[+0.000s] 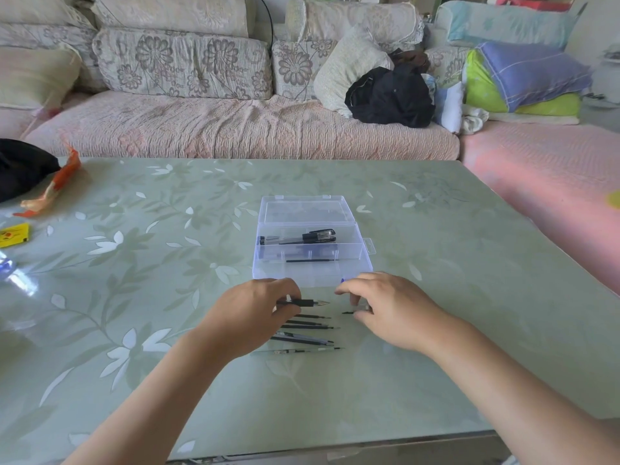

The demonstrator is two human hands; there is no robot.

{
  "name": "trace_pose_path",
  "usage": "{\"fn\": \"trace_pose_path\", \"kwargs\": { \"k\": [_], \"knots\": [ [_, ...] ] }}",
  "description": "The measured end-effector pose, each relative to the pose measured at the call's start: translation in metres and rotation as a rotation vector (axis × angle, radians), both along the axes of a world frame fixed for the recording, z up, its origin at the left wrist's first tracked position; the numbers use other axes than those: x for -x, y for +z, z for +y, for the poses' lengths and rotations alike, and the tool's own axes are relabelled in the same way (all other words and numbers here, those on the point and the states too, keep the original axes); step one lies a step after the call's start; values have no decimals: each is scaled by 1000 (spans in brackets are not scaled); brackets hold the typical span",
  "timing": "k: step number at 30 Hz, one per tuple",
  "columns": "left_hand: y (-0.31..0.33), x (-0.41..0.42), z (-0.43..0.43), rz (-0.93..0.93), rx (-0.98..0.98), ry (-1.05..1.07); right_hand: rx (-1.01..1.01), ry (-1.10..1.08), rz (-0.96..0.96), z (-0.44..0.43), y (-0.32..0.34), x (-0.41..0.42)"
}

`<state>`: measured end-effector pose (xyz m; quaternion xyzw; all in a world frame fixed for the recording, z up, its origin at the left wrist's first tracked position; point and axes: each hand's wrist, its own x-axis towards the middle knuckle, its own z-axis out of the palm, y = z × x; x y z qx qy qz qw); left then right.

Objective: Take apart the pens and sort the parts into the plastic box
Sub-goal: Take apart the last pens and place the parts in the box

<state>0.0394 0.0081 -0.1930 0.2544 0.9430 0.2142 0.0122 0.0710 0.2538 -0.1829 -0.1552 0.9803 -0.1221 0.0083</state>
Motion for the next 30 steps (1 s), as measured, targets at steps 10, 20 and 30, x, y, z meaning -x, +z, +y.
{"fn": "trace_pose_path", "kwargs": {
  "k": [10, 20, 30],
  "knots": [
    [0, -6, 7, 49, -35, -34, -23, 88, 84, -29, 4, -2],
    [6, -8, 7, 24, -12, -6, -53, 93, 245, -34, 0, 3],
    [5, -6, 6, 20, 22, -16, 87, 16, 230, -36, 6, 1]
  ]
}}
